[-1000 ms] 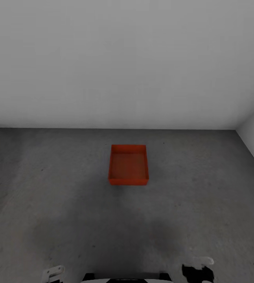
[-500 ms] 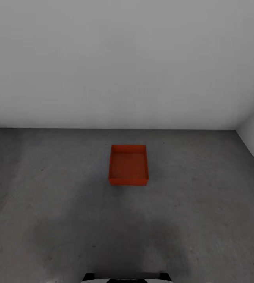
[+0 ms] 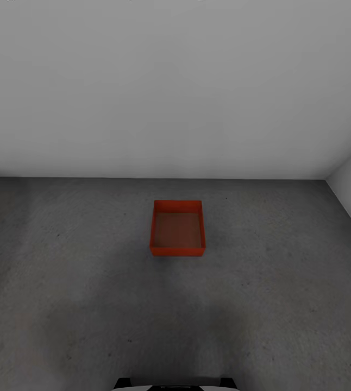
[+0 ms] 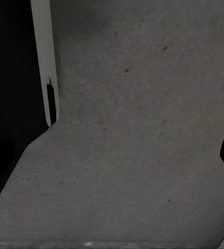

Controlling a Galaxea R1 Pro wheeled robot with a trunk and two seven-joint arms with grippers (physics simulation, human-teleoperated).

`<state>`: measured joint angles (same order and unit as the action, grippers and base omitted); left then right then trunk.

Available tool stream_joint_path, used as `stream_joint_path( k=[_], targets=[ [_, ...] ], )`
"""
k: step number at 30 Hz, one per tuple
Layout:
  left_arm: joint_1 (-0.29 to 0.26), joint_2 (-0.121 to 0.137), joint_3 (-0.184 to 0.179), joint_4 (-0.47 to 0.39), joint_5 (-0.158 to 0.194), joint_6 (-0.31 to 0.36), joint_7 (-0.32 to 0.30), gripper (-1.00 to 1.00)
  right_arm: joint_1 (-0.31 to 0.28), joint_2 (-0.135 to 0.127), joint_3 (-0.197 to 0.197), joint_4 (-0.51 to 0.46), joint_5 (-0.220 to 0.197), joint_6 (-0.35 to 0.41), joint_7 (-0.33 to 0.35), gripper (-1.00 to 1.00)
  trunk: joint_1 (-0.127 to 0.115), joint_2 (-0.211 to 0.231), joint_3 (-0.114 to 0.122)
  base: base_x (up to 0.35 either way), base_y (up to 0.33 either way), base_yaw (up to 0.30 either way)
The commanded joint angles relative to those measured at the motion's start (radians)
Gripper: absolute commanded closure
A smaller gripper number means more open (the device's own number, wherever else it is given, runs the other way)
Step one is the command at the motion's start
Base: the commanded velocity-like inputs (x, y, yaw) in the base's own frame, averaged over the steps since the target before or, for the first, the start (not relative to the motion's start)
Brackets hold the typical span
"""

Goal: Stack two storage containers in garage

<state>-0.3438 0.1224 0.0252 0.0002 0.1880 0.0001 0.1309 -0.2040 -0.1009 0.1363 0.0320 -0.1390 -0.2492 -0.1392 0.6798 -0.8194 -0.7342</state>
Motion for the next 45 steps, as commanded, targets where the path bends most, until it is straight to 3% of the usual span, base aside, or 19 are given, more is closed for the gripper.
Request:
stream_joint_path(
  k=[1, 5, 11, 17, 25, 45],
  targets=[
    [0.002, 0.001, 0.001, 0.000, 0.005, -0.001, 0.000, -1.00, 0.010, 0.004, 0.009, 0.003, -0.010, -0.007, 0.002, -1.00, 0.000, -0.001, 0.001, 0.000, 0.000, 0.000],
    [0.005, 0.000, 0.001, 0.000, 0.003, -0.022, 0.000, -1.00, 0.032, 0.023, 0.008, 0.003, -0.010, -0.008, 0.006, -1.00, 0.000, -0.001, 0.007, 0.000, 0.000, 0.000],
    [0.006, -0.005, 0.001, -0.001, 0.004, -0.092, 0.001, -1.00, 0.038, 0.028, 0.009, 0.002, -0.010, -0.009, 0.006, -1.00, 0.000, -0.001, 0.016, 0.000, 0.000, 0.000],
    [0.006, -0.019, 0.001, -0.002, 0.005, -0.096, 0.001, -1.00, 0.038, 0.039, 0.009, 0.003, -0.008, -0.007, 0.011, -1.00, 0.000, -0.001, 0.025, 0.000, 0.000, 0.000],
    [0.006, -0.021, 0.001, -0.002, 0.005, -0.097, 0.001, -1.00, 0.045, 0.051, 0.009, 0.003, -0.008, 0.011, 0.059, -1.00, 0.000, -0.001, 0.038, 0.000, 0.000, 0.000],
    [0.006, -0.021, 0.001, -0.002, 0.005, -0.097, 0.001, -1.00, 0.066, 0.072, 0.009, 0.003, -0.008, 0.017, 0.066, -1.00, 0.000, -0.001, 0.071, 0.000, 0.000, 0.000]
  ],
)
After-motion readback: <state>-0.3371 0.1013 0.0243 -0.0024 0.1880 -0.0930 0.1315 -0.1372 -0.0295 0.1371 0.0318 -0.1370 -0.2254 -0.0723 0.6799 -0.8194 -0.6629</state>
